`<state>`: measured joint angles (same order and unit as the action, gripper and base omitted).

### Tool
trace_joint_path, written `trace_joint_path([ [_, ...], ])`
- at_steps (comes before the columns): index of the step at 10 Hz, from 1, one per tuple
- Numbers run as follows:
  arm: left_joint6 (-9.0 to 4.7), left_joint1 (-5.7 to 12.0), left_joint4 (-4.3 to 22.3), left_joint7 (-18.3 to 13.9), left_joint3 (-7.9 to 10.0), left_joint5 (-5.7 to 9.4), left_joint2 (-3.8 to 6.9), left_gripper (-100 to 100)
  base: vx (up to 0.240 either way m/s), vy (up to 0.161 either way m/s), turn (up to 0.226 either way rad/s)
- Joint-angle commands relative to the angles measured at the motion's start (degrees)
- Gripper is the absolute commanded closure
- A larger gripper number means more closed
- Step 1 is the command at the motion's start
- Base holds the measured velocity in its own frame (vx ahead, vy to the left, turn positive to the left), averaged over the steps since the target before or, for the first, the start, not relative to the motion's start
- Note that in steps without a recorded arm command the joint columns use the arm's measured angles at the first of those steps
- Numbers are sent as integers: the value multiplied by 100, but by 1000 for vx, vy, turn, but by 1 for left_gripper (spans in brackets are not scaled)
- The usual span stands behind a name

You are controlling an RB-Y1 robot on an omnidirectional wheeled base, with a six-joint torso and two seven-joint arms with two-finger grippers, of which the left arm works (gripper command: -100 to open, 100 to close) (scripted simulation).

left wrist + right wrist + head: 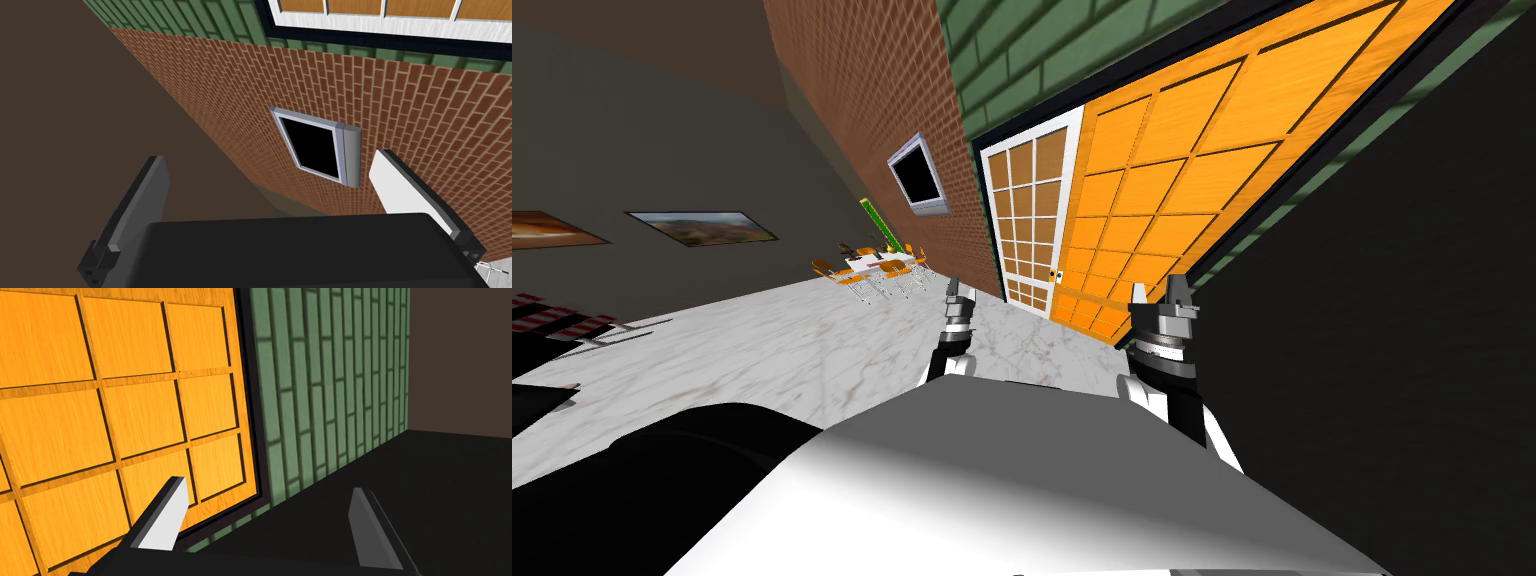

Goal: Pull the door open

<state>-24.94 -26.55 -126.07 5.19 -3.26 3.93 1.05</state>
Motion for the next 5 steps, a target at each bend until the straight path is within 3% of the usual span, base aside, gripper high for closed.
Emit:
trace_joint_path([
  [1, -50, 38, 171, 155, 40, -36, 40, -100, 113, -55, -71],
  [5, -208, 161, 714, 647, 167, -152, 142, -100, 111, -25, -100],
])
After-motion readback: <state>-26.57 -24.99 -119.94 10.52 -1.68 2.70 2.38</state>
